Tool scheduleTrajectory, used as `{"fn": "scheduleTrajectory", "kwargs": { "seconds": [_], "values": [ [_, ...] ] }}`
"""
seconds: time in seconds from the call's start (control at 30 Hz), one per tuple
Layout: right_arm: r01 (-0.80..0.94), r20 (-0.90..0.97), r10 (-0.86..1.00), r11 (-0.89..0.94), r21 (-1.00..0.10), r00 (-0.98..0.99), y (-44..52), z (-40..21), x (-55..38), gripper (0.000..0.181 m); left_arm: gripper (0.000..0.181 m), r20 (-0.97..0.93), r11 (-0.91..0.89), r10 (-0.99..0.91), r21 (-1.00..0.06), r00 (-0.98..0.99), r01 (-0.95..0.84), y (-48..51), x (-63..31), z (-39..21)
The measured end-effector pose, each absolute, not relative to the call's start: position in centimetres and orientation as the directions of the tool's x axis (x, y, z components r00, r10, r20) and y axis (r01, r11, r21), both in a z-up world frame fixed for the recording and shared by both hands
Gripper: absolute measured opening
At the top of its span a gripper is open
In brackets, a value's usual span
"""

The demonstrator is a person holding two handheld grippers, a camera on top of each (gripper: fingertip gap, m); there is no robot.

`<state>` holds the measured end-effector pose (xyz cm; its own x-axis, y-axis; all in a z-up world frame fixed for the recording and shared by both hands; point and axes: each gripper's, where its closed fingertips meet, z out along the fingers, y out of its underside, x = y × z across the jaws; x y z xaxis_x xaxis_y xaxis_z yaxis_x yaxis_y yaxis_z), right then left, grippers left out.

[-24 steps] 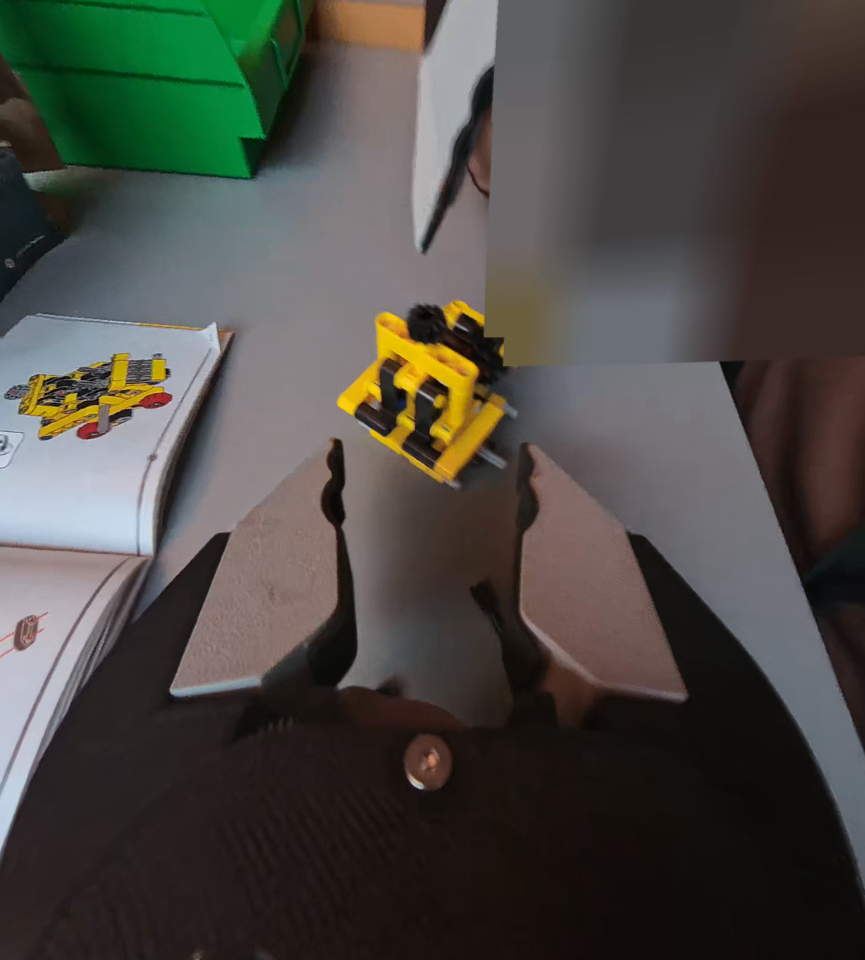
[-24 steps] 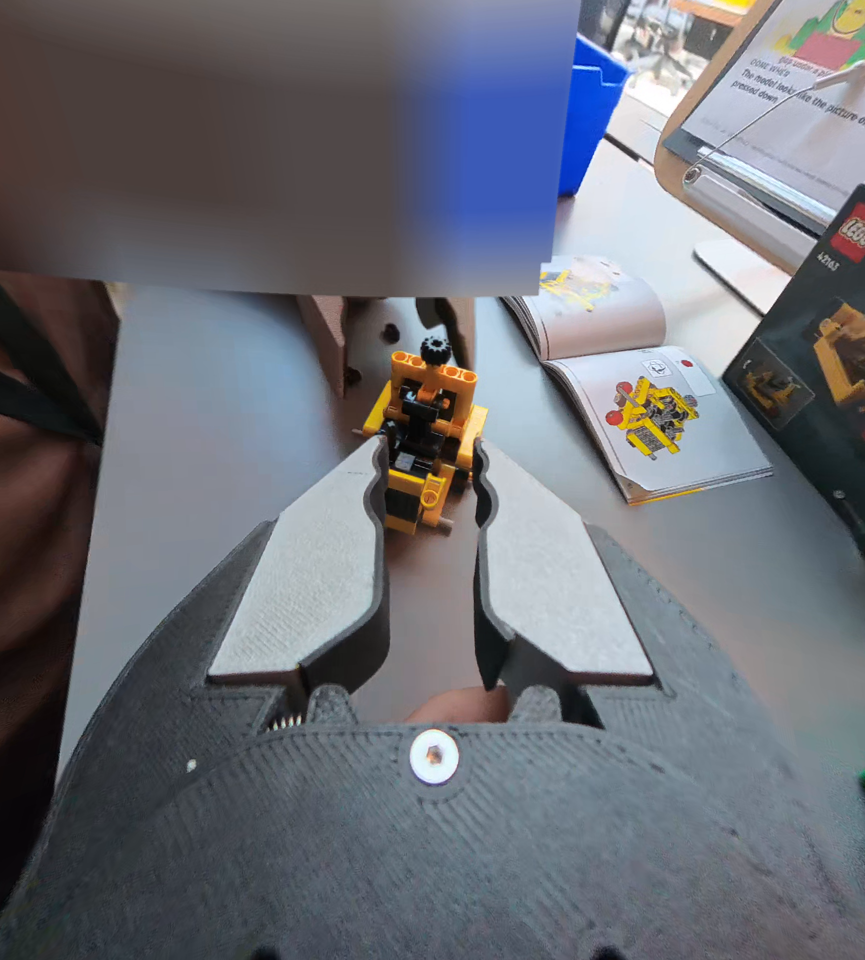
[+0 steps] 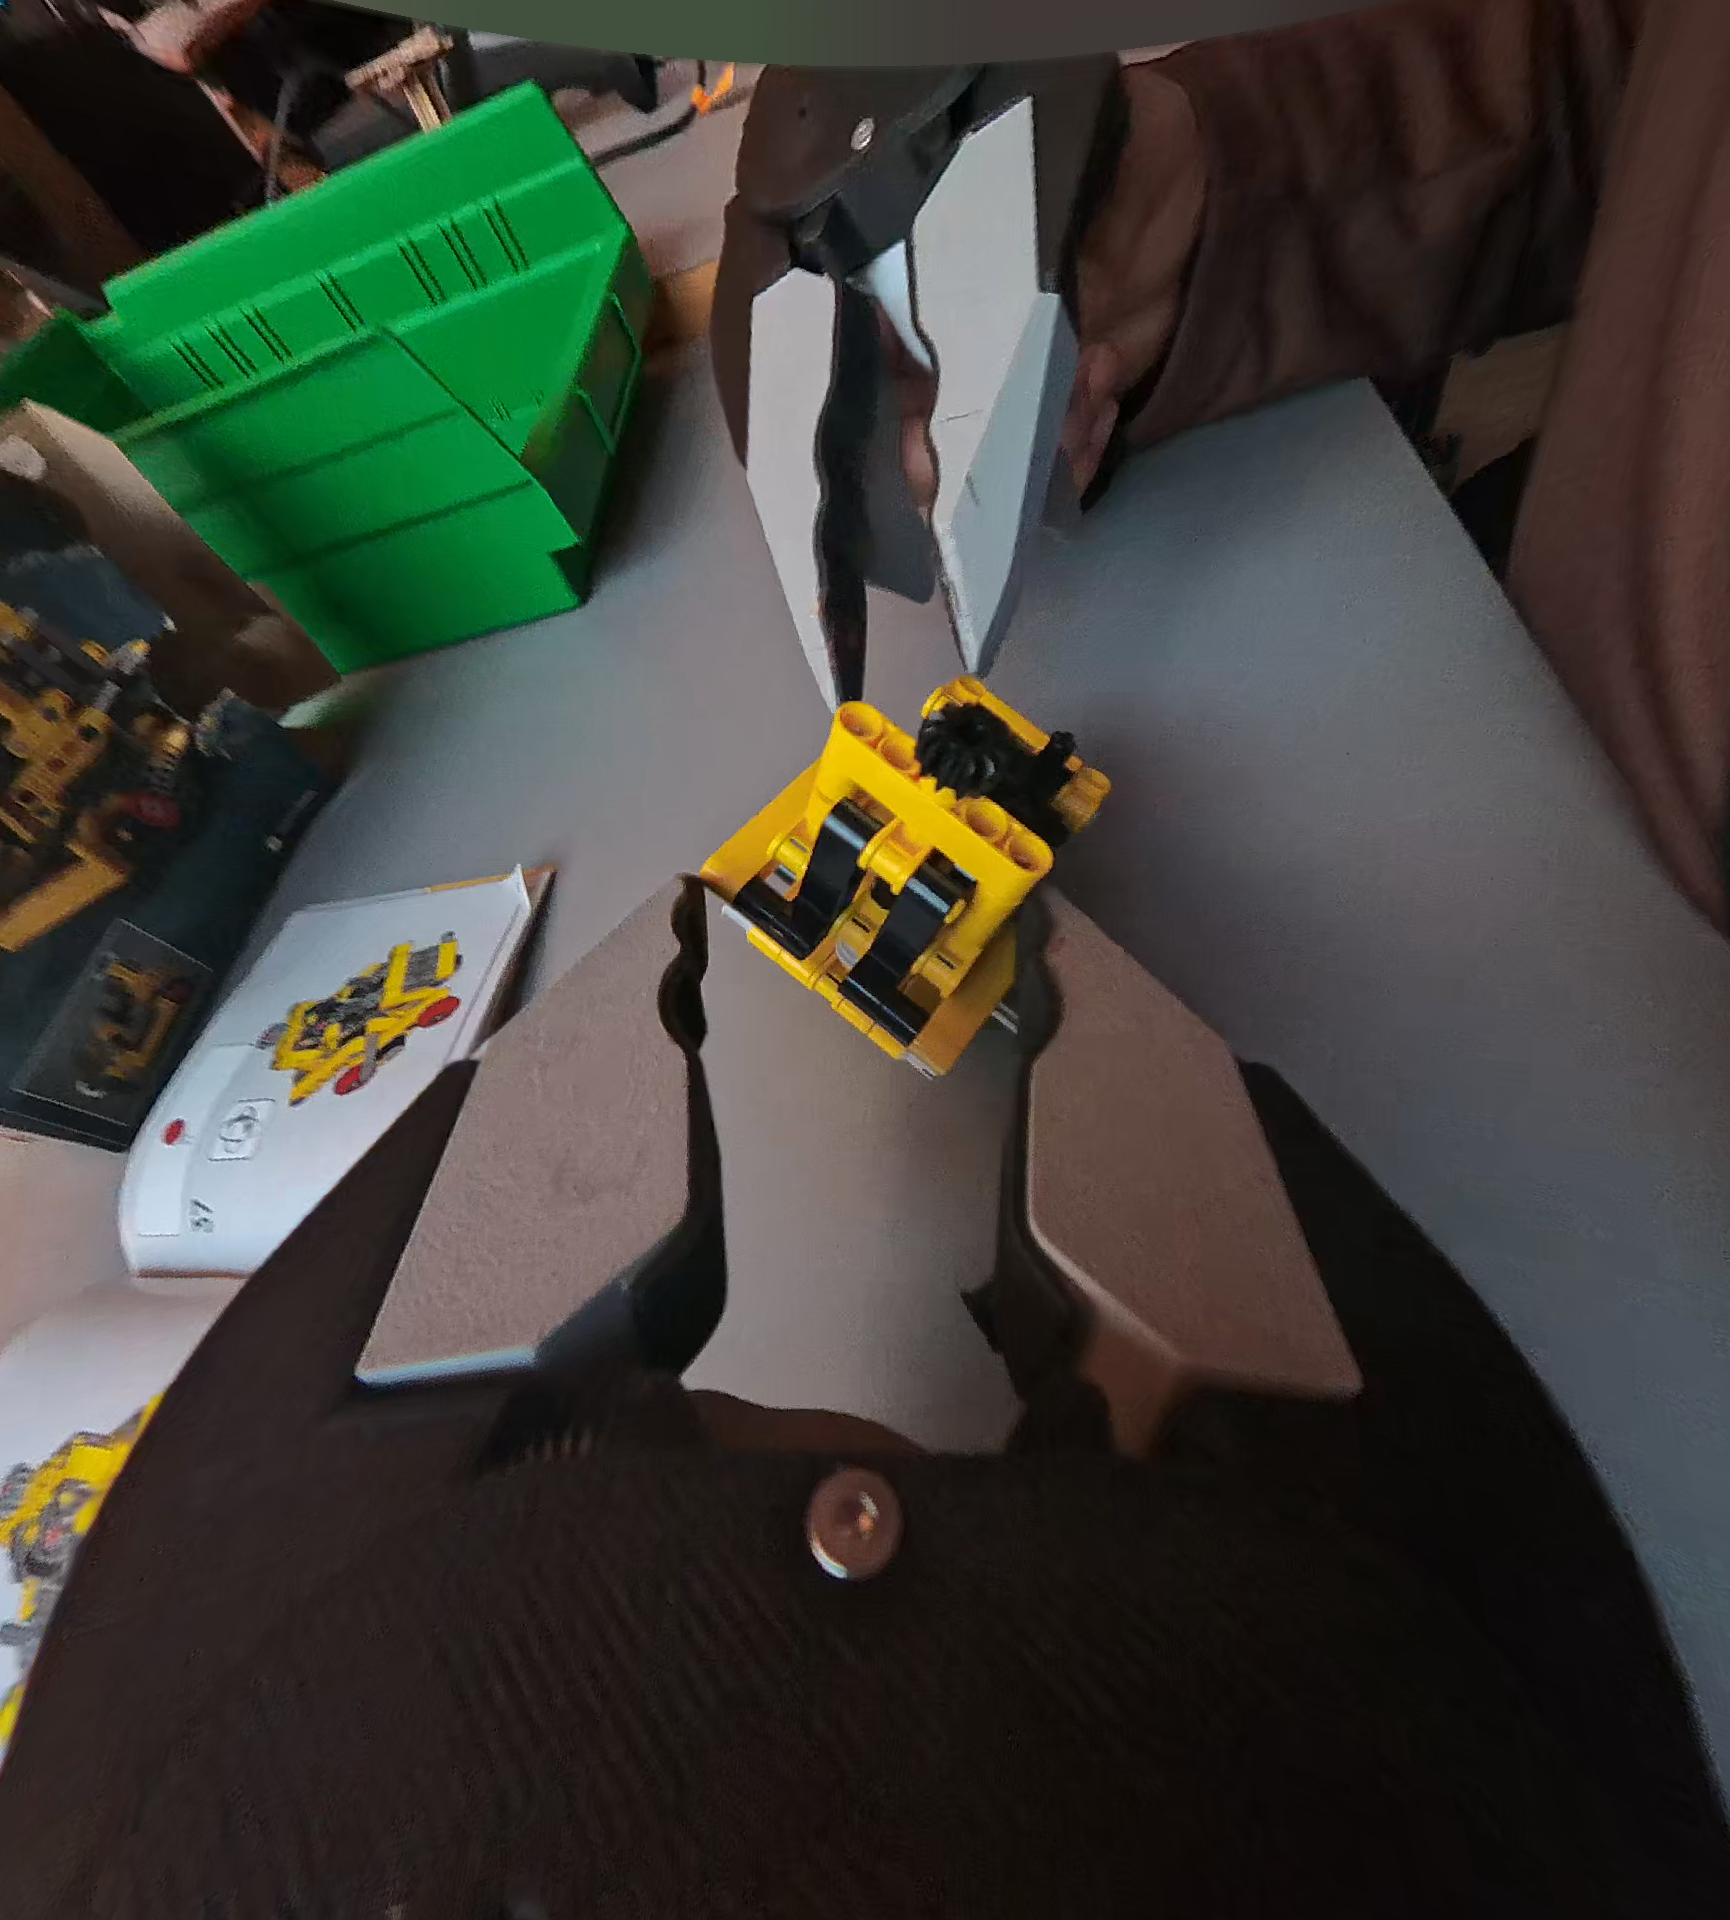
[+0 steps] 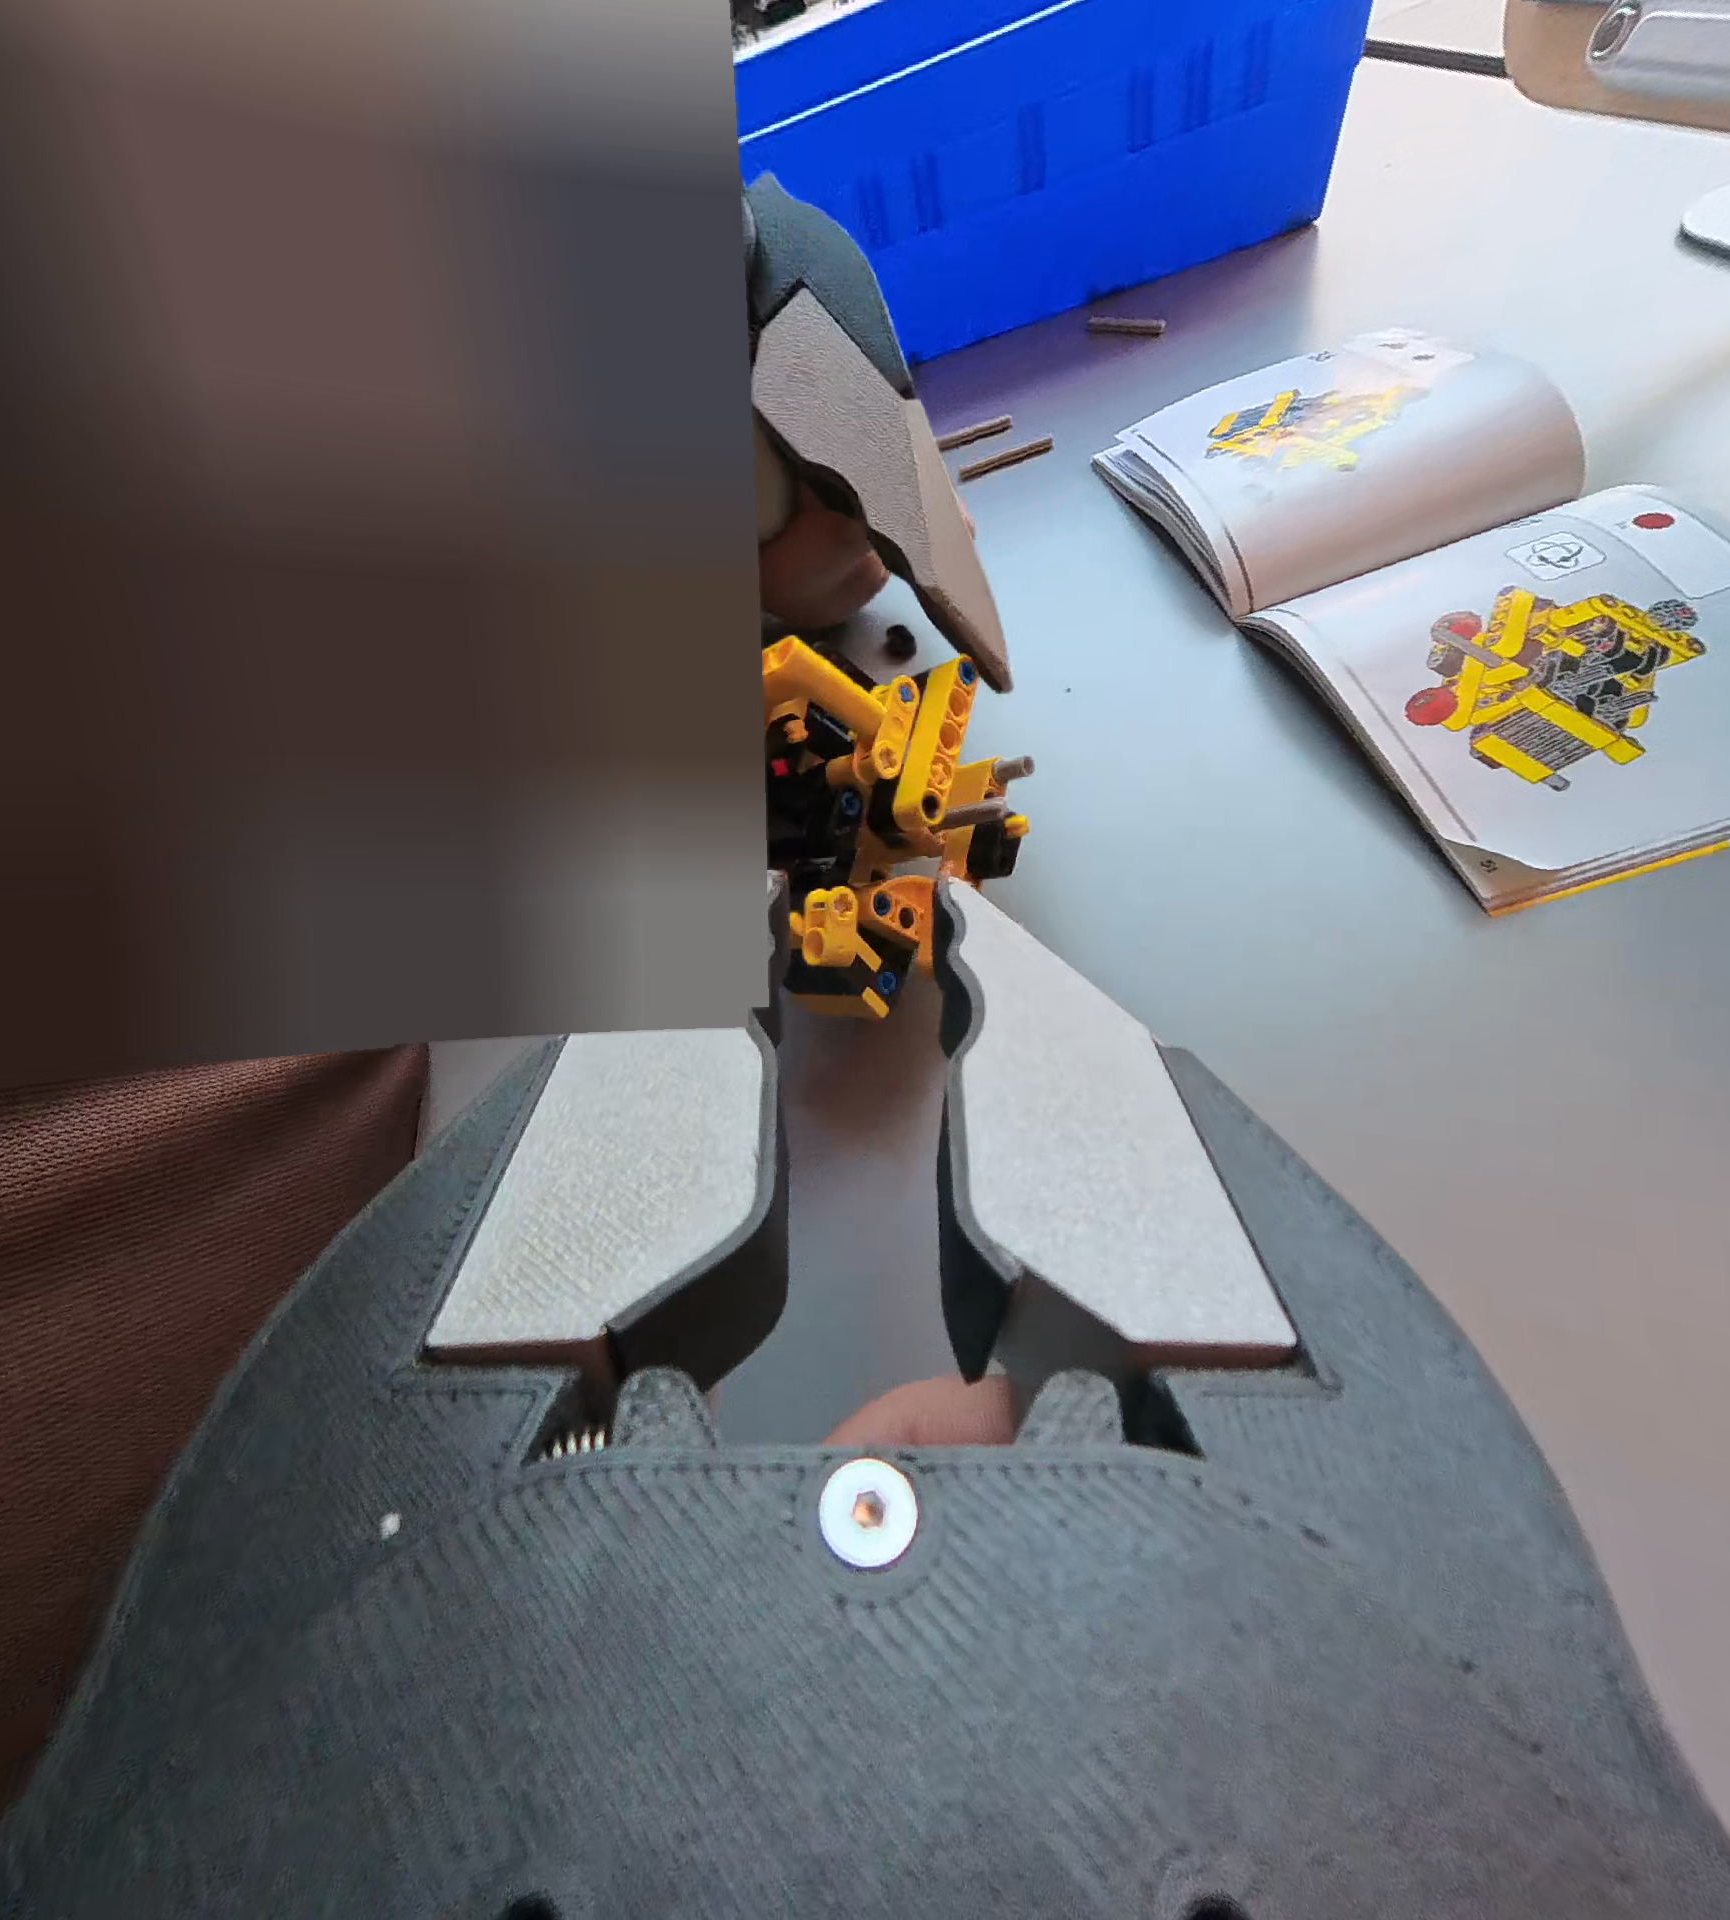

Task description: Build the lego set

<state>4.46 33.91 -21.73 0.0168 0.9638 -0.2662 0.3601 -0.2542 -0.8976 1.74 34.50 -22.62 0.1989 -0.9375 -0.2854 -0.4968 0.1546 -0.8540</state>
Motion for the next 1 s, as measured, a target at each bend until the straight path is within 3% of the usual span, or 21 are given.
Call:
{"fn": "scheduleTrajectory", "kwargs": {
  "seconds": [0.23,0.47,0.77,0.87,1.0],
  "values": [
    [0.4,-0.186,0.981,-0.151,-0.904,-0.05,32.2,-22.1,3.5,0.02,0.058,-0.387,0.244,-0.899,-0.829,0.203,-0.503,34.0,1.6,-22.4],
    [0.363,-0.237,0.971,-0.207,-0.909,-0.041,32.9,-21.6,3.6,0.008,0.058,-0.392,0.252,-0.899,-0.828,0.196,-0.501,33.9,1.7,-22.4],
    [0.356,-0.241,0.97,-0.211,-0.91,-0.04,33.0,-21.5,3.6,0.007,0.058,-0.425,0.283,-0.884,-0.817,0.193,-0.502,33.8,1.8,-22.3],
    [0.347,-0.212,0.977,-0.192,-0.918,-0.021,33.4,-21.4,3.7,0.009,0.058,-0.366,0.199,-0.897,-0.834,0.247,-0.515,34.7,1.7,-22.5],
    [0.335,-0.117,0.992,-0.124,-0.934,0.039,34.5,-21.3,3.9,0.011,0.058,-0.154,-0.051,-0.921,-0.862,0.357,-0.505,35.9,1.5,-23.1]
  ]
}}
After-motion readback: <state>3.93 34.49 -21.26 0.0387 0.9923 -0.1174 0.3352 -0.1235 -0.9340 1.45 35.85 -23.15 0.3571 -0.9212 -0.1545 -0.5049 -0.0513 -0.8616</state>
